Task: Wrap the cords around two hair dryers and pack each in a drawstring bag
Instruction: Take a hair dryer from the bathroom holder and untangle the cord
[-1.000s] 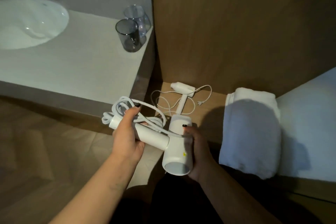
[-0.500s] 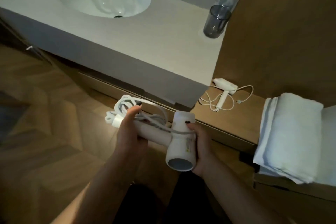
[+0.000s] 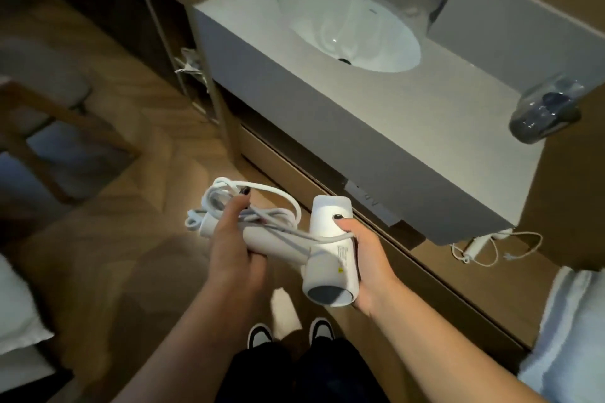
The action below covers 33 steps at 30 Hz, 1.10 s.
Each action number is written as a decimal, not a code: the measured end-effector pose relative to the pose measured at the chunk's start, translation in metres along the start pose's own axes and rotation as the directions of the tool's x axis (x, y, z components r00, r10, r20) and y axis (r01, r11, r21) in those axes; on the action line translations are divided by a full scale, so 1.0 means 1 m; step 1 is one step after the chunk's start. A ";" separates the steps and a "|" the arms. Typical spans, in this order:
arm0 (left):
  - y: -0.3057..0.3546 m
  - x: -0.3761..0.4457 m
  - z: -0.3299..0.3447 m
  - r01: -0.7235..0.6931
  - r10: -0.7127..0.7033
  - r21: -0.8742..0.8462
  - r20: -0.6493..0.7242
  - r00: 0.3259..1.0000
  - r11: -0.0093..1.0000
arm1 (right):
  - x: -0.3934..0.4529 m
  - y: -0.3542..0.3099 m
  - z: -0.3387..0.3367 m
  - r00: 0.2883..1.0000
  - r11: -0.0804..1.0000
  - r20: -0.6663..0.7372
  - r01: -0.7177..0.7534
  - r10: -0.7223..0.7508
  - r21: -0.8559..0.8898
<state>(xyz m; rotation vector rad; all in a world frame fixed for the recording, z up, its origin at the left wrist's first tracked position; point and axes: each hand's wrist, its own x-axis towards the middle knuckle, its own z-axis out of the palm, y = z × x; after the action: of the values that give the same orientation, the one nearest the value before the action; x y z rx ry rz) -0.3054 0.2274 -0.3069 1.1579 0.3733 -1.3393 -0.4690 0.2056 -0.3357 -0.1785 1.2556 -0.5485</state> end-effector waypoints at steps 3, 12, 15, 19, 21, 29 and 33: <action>0.022 0.011 -0.005 -0.050 0.048 -0.061 -0.034 0.998 0.997 | 0.014 -0.005 0.029 0.999 0.996 0.029 0.016 -0.013 -0.087; 0.065 0.051 0.028 -0.229 0.211 -0.203 -0.107 0.972 0.952 | 0.060 -0.057 0.088 0.994 0.976 0.108 0.033 -0.010 -0.215; 0.079 0.074 0.053 -0.257 0.231 -0.231 -0.133 0.964 0.938 | 0.082 -0.089 0.105 0.993 0.965 0.115 0.024 0.006 -0.260; 0.094 0.110 0.079 -0.293 0.255 -0.235 -0.182 0.950 0.927 | 0.107 -0.129 0.127 0.994 0.962 0.106 0.019 0.010 -0.271; 0.103 0.123 0.091 -0.301 0.260 -0.243 -0.189 0.947 0.922 | 0.119 -0.144 0.136 0.992 0.950 0.129 0.037 0.004 -0.311; 0.141 0.165 0.116 -0.333 0.276 -0.294 -0.218 0.936 0.896 | 0.156 -0.183 0.183 0.992 0.923 0.125 0.040 0.009 -0.383; 0.168 0.184 0.123 -0.317 0.258 -0.293 -0.224 0.940 0.902 | 0.171 -0.195 0.212 0.994 0.936 0.094 -0.015 0.051 -0.353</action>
<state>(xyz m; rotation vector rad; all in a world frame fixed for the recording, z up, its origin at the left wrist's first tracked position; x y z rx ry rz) -0.1548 -0.0055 -0.3247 1.0114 0.5118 -0.8759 -0.2938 -0.0801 -0.3325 -0.4797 1.2466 -0.2769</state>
